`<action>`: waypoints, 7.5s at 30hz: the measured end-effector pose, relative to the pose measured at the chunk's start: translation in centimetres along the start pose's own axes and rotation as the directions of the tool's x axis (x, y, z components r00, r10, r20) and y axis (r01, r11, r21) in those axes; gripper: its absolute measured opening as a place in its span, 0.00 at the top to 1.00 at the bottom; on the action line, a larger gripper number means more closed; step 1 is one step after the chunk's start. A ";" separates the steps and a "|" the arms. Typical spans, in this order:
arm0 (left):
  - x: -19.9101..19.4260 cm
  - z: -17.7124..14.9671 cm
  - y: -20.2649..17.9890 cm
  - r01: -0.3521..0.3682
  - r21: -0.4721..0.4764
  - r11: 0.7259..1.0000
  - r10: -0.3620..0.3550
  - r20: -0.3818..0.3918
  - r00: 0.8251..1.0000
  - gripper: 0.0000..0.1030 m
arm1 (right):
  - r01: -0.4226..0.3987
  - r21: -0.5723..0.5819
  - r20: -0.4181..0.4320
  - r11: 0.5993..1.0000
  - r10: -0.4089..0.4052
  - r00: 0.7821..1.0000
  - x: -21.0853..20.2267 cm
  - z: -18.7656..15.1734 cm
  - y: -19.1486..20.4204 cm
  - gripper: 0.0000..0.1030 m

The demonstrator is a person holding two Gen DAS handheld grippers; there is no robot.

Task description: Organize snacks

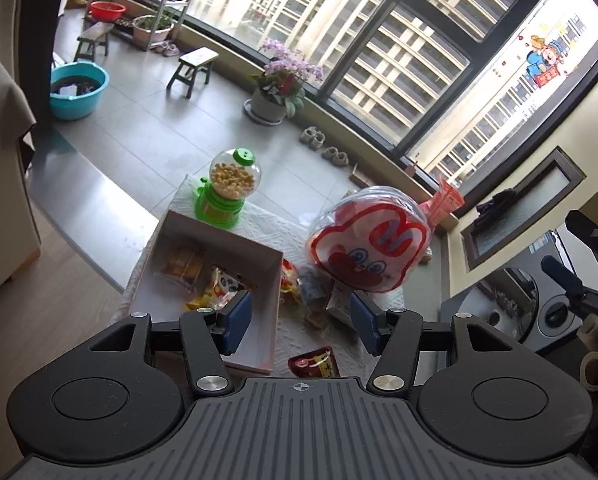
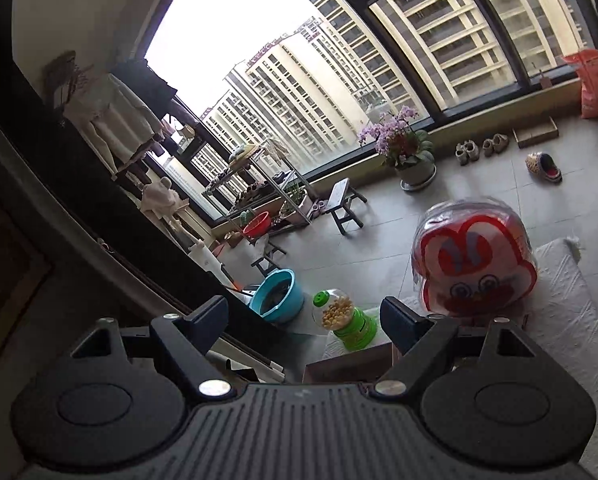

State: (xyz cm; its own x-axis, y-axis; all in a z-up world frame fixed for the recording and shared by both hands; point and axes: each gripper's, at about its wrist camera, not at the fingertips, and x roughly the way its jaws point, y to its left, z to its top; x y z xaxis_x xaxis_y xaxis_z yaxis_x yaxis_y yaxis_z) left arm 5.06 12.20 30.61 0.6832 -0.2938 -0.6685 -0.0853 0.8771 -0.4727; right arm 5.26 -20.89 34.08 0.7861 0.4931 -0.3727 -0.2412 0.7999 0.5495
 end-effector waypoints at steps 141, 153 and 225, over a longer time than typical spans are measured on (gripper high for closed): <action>18.6 -17.5 6.7 0.164 0.330 0.930 -0.163 -0.029 0.986 0.67 | 0.211 -0.284 -0.220 0.935 -0.278 0.935 32.4 -9.9 -15.4 0.21; 21.0 -16.3 6.2 0.158 0.252 0.955 -0.153 -0.041 0.987 0.67 | 0.079 -0.457 -0.426 0.886 -0.296 0.855 26.0 -14.9 -16.1 0.48; 31.0 -17.9 -6.2 0.197 0.631 0.750 -0.094 -0.193 0.977 0.58 | 0.334 -0.430 -0.088 0.839 -0.407 0.909 5.8 -22.1 -23.0 0.23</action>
State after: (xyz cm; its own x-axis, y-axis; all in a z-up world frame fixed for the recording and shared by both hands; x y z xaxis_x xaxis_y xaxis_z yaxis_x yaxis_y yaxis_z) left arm 13.76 -9.16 2.50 0.5352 -0.4432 -0.7191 0.5285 0.8398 -0.1243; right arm 2.78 -28.85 2.73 0.7626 0.1533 -0.6284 -0.1847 0.9827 0.0156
